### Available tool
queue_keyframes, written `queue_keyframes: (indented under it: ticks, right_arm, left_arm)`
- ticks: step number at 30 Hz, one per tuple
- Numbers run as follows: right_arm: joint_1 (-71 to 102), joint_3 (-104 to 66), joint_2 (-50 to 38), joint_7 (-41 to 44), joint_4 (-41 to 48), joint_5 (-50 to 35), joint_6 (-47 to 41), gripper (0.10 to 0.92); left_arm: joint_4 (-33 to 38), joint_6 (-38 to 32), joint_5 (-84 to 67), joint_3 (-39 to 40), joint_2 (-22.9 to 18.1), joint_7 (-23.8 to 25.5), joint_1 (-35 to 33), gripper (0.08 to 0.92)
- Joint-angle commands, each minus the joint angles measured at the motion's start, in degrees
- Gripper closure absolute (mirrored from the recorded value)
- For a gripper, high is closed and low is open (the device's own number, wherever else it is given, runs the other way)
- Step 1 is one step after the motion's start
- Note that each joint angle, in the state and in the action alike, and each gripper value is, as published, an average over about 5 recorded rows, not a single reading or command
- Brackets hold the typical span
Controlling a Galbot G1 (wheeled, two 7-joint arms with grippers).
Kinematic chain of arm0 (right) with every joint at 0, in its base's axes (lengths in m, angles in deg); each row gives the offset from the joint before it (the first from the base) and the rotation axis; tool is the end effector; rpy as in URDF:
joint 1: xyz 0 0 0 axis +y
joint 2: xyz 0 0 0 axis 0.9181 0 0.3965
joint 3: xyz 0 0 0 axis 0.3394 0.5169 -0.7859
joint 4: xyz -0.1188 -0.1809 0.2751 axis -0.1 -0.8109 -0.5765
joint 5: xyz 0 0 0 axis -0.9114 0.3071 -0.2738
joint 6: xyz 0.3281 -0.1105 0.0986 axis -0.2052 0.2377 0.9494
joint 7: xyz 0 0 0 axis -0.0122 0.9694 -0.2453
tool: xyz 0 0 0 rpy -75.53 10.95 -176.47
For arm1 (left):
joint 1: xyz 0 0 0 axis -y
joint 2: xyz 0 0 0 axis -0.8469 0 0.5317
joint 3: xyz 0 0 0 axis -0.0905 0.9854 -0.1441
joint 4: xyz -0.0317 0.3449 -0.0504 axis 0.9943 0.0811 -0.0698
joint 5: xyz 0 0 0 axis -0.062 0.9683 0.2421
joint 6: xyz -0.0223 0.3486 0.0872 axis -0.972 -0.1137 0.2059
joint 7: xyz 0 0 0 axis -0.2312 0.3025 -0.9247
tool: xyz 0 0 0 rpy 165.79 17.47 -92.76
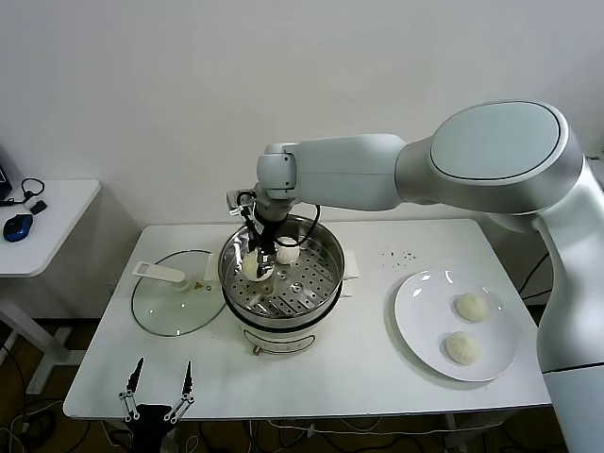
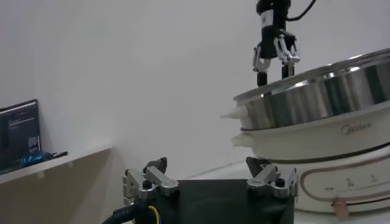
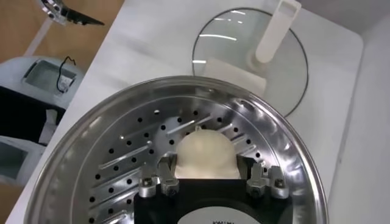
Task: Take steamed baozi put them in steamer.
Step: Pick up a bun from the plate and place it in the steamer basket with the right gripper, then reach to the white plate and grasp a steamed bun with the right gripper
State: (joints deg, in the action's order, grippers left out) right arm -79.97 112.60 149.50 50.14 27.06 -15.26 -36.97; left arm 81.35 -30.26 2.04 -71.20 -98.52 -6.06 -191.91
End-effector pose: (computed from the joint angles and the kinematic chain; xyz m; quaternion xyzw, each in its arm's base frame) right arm 0.5643 0.2383 -0.0760 0.6208 -0.4809 0.5358 0.3103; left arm 0.0649 0.0646 -0.4290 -0.0094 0.9891 0.1424 0.0357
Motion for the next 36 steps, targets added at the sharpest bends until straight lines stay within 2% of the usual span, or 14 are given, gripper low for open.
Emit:
queue_keyframes:
  ticks: [1,11,19,28,36]
  right_arm:
    - [2.8,-0.5,1.7,-0.1,2.5,1.0,0.0,0.364]
    - [2.9,-1.0,1.7,0.2,2.8,1.7,0.5,0.352]
    - [-0.6,-0.7,-1.2,1.4,-0.2,0.3,1.0,0.21]
    - [-8.8,3.6,-10.0,3.9,-8.5,0.4,2.0,0.202]
    - [-18.8,10.0,-20.0,5.1,-19.2,2.2,2.8,0.203]
  left_arm:
    - [0.0,0.1,0.1,0.0,-0.1,0.0,0.0,0.177]
    - [0.3,0.0,0.1,-0.1,-0.2,0.0,-0.1,0.177]
    - [0.8,0.1,0.2,-0.2,-0.2,0.0,-0.5,0.177]
    - [1.4,-0.1,0.5,-0.2,-0.1,0.0,-1.1,0.177]
    - [1.6,0.0,1.1,0.0,-0.1,0.0,-1.3,0.177]
